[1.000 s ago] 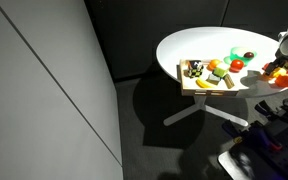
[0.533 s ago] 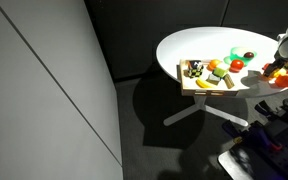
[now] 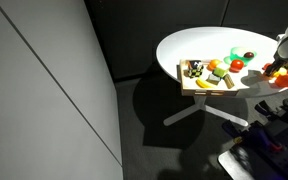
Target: Shift one toy lemon to the wooden tray
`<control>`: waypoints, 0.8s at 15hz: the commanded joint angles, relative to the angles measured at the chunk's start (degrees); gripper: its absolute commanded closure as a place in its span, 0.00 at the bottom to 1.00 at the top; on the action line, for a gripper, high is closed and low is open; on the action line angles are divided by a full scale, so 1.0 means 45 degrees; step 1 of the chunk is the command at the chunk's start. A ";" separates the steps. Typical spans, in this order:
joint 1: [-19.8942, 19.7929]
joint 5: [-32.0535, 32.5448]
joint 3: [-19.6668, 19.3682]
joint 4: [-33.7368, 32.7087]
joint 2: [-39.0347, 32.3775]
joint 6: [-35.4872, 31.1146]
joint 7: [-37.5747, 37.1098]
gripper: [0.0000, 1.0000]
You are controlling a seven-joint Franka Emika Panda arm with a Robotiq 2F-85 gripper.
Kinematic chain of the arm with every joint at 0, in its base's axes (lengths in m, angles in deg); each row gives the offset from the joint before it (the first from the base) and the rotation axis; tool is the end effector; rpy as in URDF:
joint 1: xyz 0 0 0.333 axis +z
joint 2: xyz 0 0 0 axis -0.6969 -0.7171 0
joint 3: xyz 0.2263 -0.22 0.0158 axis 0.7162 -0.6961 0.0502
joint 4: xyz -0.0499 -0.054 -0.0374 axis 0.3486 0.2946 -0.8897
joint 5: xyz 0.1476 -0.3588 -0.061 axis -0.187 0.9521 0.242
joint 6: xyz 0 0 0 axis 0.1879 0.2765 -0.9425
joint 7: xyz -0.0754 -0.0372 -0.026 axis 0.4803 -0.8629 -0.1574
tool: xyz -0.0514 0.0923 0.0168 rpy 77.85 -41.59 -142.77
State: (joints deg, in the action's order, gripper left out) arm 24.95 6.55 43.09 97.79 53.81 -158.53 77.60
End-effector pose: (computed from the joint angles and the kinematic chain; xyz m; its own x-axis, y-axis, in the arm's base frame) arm 0.3914 -0.3090 0.1075 0.9998 -0.0153 0.0150 -0.0187 -0.9669 0.2546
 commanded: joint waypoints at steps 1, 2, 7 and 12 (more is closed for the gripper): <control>0.0003 -0.0122 -0.0016 -0.0100 0.0096 -0.0063 -0.0134 0.65; -0.0014 -0.0124 0.0017 -0.0072 0.0167 -0.0024 -0.0121 0.66; 0.0045 -0.0141 0.0027 0.0062 0.0700 0.0375 -0.0145 0.67; -0.0036 -0.0278 0.0344 0.0196 0.1696 0.1079 -0.0168 0.67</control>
State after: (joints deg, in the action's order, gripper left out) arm 25.00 6.43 43.53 97.47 57.00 -156.80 77.25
